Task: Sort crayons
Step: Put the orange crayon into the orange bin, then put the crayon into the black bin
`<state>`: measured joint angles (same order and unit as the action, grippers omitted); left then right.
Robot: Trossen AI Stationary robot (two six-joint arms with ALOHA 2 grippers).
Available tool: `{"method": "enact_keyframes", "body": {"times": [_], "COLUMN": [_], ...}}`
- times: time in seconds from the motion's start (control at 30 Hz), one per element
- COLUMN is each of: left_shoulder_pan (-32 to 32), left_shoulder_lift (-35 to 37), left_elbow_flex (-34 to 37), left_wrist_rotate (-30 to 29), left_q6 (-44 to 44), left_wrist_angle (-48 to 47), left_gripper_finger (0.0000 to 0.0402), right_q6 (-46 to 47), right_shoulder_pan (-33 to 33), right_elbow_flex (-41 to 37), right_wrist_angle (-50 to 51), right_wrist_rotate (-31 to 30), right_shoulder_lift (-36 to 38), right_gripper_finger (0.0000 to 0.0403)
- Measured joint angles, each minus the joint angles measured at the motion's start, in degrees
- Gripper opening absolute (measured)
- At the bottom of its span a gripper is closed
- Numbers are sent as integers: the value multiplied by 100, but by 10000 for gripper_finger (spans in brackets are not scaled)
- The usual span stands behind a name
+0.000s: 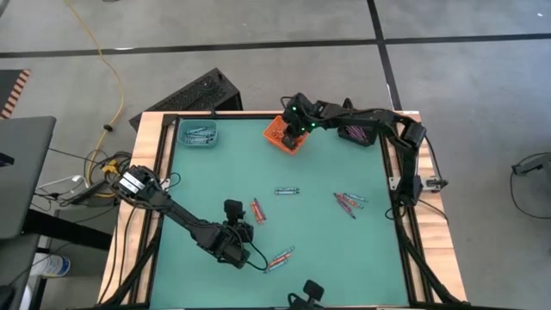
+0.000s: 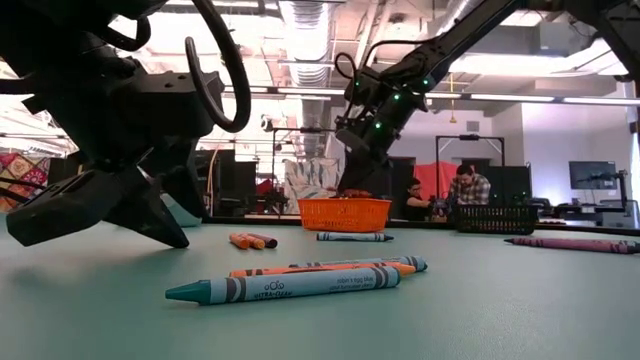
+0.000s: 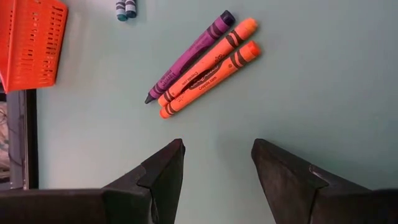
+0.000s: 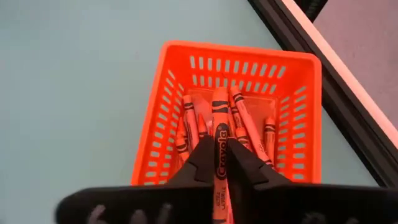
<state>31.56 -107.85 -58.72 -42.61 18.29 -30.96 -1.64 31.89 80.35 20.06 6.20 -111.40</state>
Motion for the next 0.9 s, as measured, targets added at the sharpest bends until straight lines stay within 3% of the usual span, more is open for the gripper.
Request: {"method": "enact_keyframes", "body": {"times": [0.23, 0.43, 0.57, 0.7, 0.9], "left_shoulder_pan": [83, 435, 663, 868, 1287], "left_shoulder_lift": [0, 176, 519, 873, 1051], "left_elbow_flex": [0, 2, 2, 2, 1], "left_wrist_rotate": [101, -151, -692, -708, -672], "left_q6": [167, 257, 249, 179, 139], "left_wrist_angle": [-13, -62, -54, 183, 1088], "left_gripper_finger": [187, 187, 187, 187, 187], "right_q6": [117, -39, -279, -595, -600], "right_shoulder_pan": [-36, -221, -599, -1157, -2333], "right_elbow_flex": [-1, -3, -3, 1, -214], "right_wrist_angle": [479, 1035, 1278, 1769, 2683], "right_wrist_rotate": [-15, -20, 248, 875, 879], "right_shoulder_lift": [179, 909, 1460, 1854, 2069], "right_gripper_finger": [125, 198, 206, 198, 180]}}
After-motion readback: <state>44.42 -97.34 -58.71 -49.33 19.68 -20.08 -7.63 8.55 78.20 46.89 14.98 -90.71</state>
